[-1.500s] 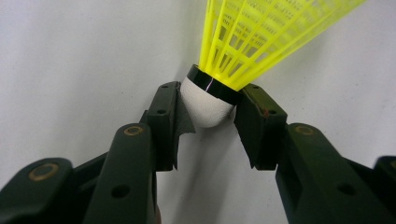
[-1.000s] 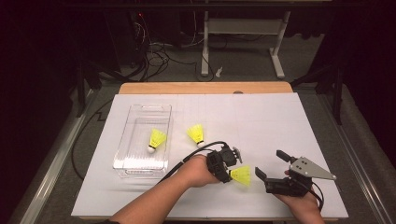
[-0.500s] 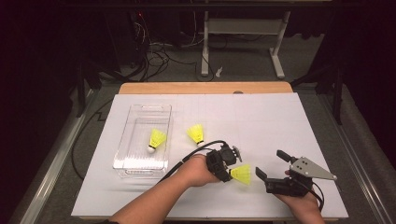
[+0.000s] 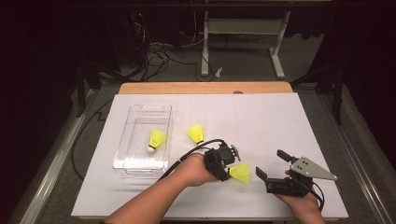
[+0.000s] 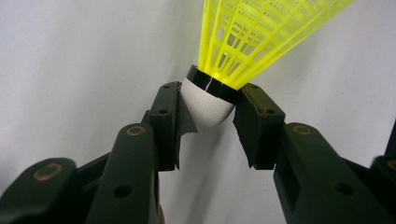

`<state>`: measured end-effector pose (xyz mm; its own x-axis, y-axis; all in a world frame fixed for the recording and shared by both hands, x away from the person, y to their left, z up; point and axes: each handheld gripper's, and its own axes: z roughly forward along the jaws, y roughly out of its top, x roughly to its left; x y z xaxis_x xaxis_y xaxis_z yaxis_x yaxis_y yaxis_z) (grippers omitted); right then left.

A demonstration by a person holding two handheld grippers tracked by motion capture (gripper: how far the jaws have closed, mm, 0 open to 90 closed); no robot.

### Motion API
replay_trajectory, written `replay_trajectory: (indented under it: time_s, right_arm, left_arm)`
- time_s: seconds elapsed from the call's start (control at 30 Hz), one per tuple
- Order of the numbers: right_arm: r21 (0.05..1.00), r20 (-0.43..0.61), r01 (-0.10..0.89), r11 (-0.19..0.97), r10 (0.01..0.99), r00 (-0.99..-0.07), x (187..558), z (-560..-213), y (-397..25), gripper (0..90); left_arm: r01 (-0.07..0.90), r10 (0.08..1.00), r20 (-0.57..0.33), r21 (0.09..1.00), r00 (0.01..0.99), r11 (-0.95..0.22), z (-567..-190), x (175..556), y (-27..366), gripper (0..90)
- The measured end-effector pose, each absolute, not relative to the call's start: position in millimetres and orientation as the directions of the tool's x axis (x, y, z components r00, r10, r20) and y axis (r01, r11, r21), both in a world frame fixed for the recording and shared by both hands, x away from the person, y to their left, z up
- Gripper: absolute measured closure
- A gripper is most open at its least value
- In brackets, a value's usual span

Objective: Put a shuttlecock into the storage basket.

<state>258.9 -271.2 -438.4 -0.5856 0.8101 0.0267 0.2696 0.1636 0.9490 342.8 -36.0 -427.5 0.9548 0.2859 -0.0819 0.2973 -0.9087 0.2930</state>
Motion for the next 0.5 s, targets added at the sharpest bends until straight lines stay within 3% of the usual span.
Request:
replay_trajectory:
  time_s: [0.5]
  right_arm:
    - [0.948, 0.029, 0.273, 0.164, 0.810, -0.586, 258.9, -438.7, -271.2, 3.0]
  left_arm:
    - [0.313, 0.304, -0.077, 0.302, 0.949, -0.900, -423.8, 341.8, -27.5, 62.8]
